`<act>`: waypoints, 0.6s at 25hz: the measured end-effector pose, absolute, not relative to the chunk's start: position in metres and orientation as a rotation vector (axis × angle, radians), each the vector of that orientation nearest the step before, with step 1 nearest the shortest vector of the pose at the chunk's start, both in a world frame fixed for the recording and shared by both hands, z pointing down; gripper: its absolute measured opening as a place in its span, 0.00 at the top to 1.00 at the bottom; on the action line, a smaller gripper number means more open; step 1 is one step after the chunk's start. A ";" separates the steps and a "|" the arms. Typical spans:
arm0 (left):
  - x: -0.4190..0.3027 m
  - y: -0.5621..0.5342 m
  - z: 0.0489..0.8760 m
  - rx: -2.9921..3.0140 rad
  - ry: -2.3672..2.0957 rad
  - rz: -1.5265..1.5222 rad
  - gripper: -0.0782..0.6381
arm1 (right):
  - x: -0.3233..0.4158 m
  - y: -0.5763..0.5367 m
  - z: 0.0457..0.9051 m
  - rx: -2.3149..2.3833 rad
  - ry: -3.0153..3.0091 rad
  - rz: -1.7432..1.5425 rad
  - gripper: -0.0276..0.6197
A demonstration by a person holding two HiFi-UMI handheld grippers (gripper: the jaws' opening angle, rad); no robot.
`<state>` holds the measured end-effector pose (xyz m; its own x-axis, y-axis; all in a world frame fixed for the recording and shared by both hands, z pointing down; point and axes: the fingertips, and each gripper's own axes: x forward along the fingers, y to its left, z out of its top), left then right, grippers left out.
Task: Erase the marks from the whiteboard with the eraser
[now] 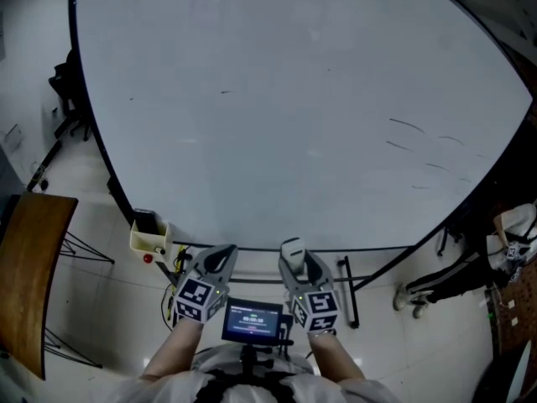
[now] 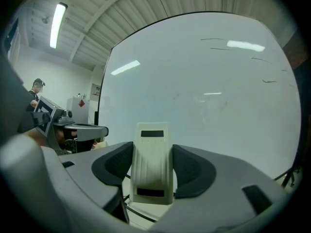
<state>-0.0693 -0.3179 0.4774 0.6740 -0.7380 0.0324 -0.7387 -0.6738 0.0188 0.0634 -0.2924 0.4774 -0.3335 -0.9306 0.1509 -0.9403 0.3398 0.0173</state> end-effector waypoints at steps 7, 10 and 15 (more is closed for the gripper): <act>-0.037 -0.275 0.469 2.853 -1.277 0.020 0.88 | 0.104 -0.248 0.473 1.740 -2.451 0.096 0.54; -0.020 -0.248 0.472 2.837 -1.292 0.021 0.88 | 0.121 -0.222 0.476 1.723 -2.450 0.102 0.54; 0.008 -0.195 0.479 2.810 -1.321 0.028 0.88 | 0.147 -0.173 0.489 1.661 -2.468 0.115 0.54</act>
<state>0.0082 -0.1948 0.4791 0.6379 -0.7695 0.0315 -0.7701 -0.6374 0.0249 0.1473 -0.1730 0.4886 -0.3678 -0.9126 0.1787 -0.9252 0.3784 0.0279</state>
